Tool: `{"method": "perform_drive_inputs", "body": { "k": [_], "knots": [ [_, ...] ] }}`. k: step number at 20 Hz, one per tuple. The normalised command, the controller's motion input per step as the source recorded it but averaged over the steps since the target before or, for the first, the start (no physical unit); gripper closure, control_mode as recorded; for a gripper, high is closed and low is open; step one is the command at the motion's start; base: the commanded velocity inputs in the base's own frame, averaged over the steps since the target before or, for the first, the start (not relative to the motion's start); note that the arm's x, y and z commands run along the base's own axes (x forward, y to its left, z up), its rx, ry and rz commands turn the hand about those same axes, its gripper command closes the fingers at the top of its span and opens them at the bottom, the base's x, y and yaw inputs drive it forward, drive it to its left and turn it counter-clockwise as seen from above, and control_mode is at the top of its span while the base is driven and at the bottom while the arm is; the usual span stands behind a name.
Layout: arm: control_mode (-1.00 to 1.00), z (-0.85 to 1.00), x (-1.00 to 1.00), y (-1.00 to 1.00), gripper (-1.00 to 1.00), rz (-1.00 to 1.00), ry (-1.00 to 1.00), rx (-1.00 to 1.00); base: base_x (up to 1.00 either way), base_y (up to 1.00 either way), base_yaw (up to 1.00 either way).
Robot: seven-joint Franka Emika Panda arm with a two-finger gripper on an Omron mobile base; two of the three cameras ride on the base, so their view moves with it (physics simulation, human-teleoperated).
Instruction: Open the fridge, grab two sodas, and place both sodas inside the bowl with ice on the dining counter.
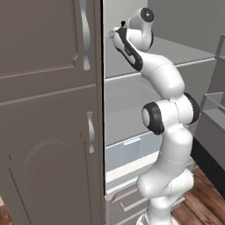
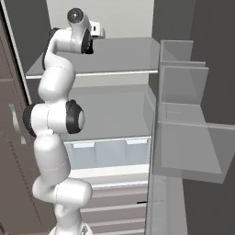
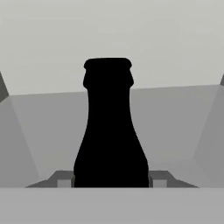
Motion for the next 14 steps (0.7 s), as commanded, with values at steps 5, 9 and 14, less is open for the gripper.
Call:
{"method": "perform_drive_inputs", "body": {
  "k": [5,9,14],
  "knots": [
    [-1.00,0.00,-0.12,0.00,1.00,-0.01,-0.05,0.00,0.00,0.00,0.00],
    [-1.00,-0.05,-0.24,-0.01,1.00,-0.01,-0.06,0.00,0.00,0.00,0.00],
    [-1.00,-0.16,-0.69,-0.14,1.00,0.00,-0.11,0.00,0.00,0.00,0.00]
  ]
}}
